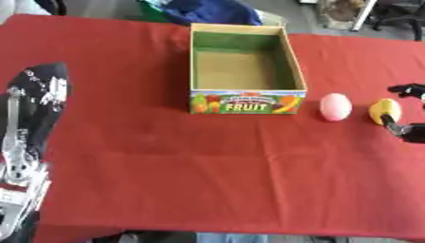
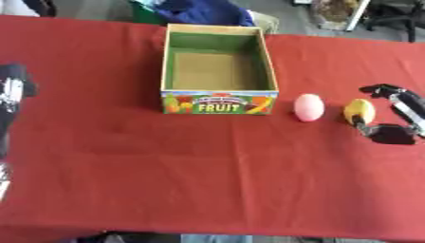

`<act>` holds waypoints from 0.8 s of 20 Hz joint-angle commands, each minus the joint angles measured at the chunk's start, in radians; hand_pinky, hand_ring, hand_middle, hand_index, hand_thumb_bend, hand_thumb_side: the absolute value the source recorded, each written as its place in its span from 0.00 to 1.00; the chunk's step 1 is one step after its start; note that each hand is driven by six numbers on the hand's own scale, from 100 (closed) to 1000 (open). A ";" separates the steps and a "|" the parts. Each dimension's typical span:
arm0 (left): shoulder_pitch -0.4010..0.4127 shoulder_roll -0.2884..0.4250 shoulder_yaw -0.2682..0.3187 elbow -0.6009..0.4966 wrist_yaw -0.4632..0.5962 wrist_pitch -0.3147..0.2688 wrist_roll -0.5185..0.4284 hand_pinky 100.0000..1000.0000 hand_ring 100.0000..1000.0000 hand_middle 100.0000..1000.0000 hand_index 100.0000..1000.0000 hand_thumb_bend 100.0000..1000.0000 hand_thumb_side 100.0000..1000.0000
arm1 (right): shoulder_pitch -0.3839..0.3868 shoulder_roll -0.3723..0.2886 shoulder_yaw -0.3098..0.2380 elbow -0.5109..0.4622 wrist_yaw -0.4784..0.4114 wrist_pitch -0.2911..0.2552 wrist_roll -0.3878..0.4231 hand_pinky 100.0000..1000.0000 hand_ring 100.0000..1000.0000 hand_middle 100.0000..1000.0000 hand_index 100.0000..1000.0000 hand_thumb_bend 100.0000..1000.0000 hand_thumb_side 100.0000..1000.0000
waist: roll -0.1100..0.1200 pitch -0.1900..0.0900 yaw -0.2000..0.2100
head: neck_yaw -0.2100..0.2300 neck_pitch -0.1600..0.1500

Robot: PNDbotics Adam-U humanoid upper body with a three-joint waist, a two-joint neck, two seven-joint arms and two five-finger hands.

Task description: Pick up objects on the table and place them in the box.

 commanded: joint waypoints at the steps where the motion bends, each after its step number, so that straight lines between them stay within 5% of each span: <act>1: -0.004 0.018 0.002 -0.012 0.001 -0.001 -0.002 0.58 0.54 0.50 0.63 0.20 0.48 | -0.024 -0.020 -0.006 0.027 0.024 0.001 -0.012 0.94 0.85 0.84 0.92 0.11 0.27 | 0.004 -0.015 0.000 | -0.003 0.005; 16: -0.005 0.018 0.003 -0.011 0.001 -0.001 -0.001 0.58 0.54 0.50 0.63 0.19 0.48 | -0.035 -0.015 -0.008 0.077 0.103 0.006 -0.039 0.93 0.82 0.79 0.89 0.13 0.19 | 0.005 -0.015 0.000 | -0.003 0.005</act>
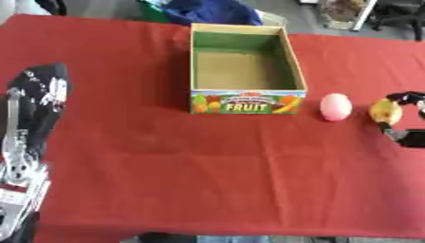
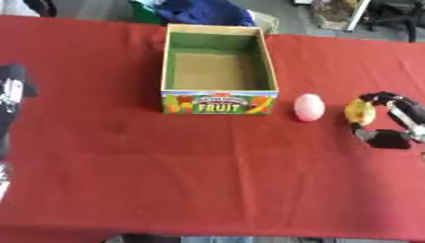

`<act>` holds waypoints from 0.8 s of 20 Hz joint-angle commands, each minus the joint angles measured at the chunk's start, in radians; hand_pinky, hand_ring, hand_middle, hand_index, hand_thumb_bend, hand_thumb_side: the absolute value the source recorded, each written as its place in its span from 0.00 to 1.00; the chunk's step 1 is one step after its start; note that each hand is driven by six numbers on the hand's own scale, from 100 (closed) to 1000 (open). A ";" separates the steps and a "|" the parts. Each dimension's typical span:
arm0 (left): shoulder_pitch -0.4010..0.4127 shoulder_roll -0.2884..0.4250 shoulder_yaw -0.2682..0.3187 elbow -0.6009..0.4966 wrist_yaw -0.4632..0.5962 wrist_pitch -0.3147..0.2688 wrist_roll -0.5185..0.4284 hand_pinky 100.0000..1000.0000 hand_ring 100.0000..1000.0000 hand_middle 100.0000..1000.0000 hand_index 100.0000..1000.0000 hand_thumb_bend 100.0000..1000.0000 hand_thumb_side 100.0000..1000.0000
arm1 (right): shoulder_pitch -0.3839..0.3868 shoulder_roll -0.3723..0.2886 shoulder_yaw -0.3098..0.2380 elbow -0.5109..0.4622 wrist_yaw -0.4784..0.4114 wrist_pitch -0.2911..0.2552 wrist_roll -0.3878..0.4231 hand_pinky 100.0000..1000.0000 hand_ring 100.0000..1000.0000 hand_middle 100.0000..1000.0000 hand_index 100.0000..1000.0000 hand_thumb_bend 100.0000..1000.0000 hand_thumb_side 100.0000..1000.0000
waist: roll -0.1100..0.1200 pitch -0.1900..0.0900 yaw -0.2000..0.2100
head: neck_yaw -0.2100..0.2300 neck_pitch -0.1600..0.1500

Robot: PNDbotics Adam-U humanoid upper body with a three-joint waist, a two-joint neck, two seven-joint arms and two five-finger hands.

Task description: Pick up objects on the table and place them in the box.

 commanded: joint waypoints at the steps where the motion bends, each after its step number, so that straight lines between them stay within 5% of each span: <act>1: -0.007 0.018 0.003 -0.011 0.001 -0.001 -0.001 0.58 0.54 0.50 0.63 0.19 0.48 | -0.015 -0.026 -0.010 -0.002 0.032 0.011 -0.018 0.93 0.81 0.77 0.88 0.11 0.20 | 0.005 -0.015 -0.001 | -0.003 0.005; 16: -0.008 0.018 0.003 -0.012 0.001 -0.001 -0.001 0.58 0.54 0.50 0.63 0.19 0.48 | -0.022 -0.021 -0.005 -0.024 0.139 0.070 -0.204 0.76 0.62 0.46 0.65 0.00 0.21 | 0.006 -0.014 0.000 | -0.004 0.005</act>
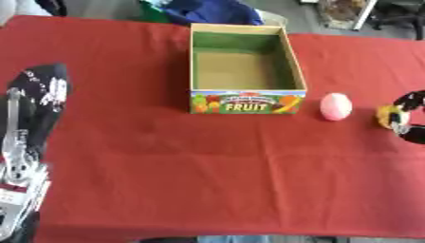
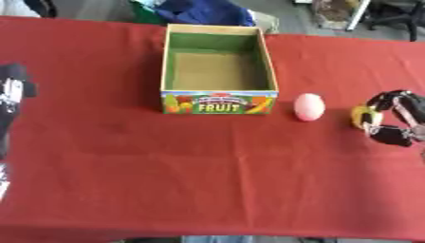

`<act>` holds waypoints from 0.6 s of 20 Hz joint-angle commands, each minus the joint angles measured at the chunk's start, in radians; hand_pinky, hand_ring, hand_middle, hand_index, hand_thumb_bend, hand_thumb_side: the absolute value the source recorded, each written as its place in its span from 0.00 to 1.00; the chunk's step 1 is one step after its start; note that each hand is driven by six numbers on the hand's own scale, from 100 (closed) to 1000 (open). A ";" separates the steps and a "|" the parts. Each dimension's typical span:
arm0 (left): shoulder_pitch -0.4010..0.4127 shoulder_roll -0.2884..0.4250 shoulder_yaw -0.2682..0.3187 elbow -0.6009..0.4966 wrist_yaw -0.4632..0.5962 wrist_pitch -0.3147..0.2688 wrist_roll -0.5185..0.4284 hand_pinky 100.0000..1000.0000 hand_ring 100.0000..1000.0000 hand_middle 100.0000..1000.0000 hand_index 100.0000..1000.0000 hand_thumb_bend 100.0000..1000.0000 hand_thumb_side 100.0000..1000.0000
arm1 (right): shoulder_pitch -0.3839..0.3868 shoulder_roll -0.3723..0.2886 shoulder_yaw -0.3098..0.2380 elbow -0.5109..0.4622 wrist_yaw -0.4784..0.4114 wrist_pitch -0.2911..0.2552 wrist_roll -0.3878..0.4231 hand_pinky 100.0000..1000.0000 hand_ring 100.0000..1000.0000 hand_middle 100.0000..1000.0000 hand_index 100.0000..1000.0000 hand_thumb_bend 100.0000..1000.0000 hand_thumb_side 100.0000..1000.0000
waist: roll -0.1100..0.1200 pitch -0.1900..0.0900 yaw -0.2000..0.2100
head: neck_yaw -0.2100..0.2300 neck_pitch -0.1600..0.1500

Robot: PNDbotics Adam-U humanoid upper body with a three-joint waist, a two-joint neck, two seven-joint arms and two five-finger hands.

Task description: Pick up objects on the table and place them in the box.

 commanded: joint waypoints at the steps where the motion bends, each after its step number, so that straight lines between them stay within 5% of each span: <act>1: -0.008 0.018 0.003 -0.012 0.001 -0.001 -0.001 0.58 0.54 0.50 0.63 0.19 0.48 | -0.018 -0.024 -0.004 -0.026 0.042 0.002 -0.041 0.75 0.61 0.44 0.63 0.00 0.21 | 0.002 -0.014 0.000 | -0.004 0.005; 12: -0.008 0.018 0.002 -0.011 0.001 -0.001 -0.002 0.58 0.54 0.50 0.63 0.19 0.48 | -0.021 -0.018 0.013 -0.028 0.226 -0.022 -0.143 0.70 0.55 0.31 0.50 0.00 0.24 | 0.002 -0.015 0.000 | -0.004 0.005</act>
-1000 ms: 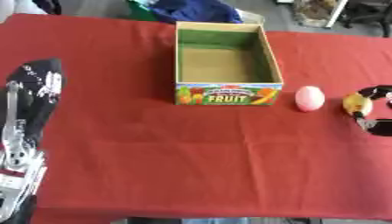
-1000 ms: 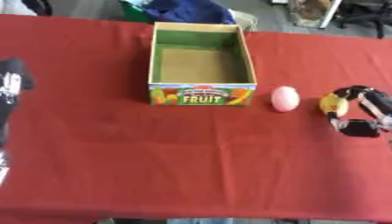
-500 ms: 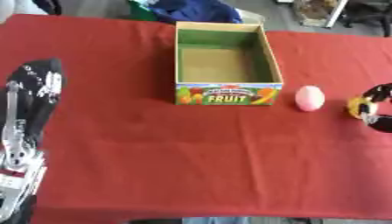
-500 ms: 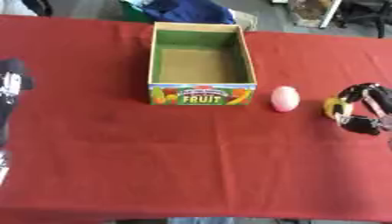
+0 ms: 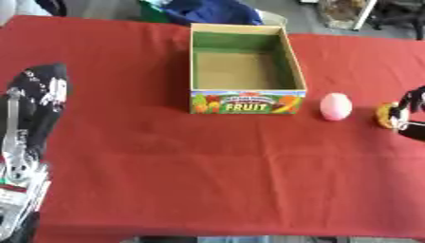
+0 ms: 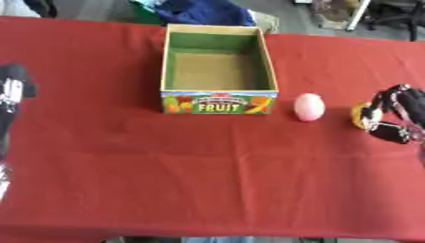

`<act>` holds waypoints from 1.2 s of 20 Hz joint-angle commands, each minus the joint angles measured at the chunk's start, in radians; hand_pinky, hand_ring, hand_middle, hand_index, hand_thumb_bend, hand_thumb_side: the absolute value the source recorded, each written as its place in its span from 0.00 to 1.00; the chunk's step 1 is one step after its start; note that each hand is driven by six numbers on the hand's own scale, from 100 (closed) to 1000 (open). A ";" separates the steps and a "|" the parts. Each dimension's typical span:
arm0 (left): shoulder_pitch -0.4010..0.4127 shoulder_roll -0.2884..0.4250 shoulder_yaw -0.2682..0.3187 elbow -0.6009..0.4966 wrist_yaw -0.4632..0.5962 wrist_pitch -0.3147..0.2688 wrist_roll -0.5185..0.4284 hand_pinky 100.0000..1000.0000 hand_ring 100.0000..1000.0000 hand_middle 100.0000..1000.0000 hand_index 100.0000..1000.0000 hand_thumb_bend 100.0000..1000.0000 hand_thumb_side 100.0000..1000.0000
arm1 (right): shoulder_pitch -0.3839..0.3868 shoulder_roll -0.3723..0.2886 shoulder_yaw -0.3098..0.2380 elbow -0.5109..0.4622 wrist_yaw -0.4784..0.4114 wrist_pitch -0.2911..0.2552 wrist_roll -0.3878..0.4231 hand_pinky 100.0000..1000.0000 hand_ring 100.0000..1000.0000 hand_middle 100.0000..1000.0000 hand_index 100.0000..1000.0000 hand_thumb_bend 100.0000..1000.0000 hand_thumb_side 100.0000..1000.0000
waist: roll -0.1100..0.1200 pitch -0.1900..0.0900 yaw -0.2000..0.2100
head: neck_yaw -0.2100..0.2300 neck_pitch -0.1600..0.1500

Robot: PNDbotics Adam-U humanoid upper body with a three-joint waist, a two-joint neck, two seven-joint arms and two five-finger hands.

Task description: Pick up objects on the table and place them in the box.

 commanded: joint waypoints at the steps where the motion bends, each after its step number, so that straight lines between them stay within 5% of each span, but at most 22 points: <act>1: -0.008 0.018 0.002 -0.012 0.001 -0.001 -0.002 0.58 0.54 0.50 0.63 0.19 0.48 | -0.016 -0.023 0.000 -0.014 0.048 -0.009 -0.021 0.71 0.57 0.36 0.56 0.03 0.28 | 0.002 -0.014 0.000 | -0.004 0.005; 5: -0.007 0.019 0.003 -0.012 0.000 -0.001 -0.001 0.58 0.54 0.50 0.63 0.19 0.48 | -0.014 -0.027 0.002 -0.002 0.082 -0.037 0.048 0.78 0.72 0.70 0.84 0.22 0.45 | 0.001 -0.014 0.000 | -0.003 0.005; 8: -0.007 0.018 0.003 -0.011 0.001 -0.001 -0.002 0.58 0.54 0.50 0.63 0.19 0.48 | -0.014 -0.033 -0.006 -0.004 0.094 -0.057 0.134 0.81 0.78 0.80 0.90 0.31 0.48 | 0.001 -0.014 -0.001 | -0.002 0.005; 17: -0.006 0.019 0.004 -0.012 0.000 -0.001 0.000 0.58 0.54 0.50 0.63 0.19 0.48 | 0.000 -0.053 -0.039 -0.075 0.053 -0.056 0.209 0.82 0.79 0.83 0.93 0.32 0.40 | 0.001 -0.014 -0.006 | -0.001 0.005; 18: -0.006 0.019 0.003 -0.012 0.000 -0.001 -0.001 0.58 0.54 0.50 0.63 0.19 0.48 | -0.002 -0.055 -0.041 -0.068 0.053 -0.052 0.219 0.82 0.79 0.83 0.93 0.34 0.46 | 0.001 -0.015 -0.006 | 0.000 0.005; 24: -0.005 0.020 0.005 -0.012 0.000 0.000 0.000 0.58 0.54 0.50 0.63 0.19 0.48 | -0.020 -0.053 -0.065 0.027 0.055 -0.009 0.227 0.81 0.78 0.81 0.92 0.23 0.43 | 0.005 -0.016 -0.006 | 0.000 0.005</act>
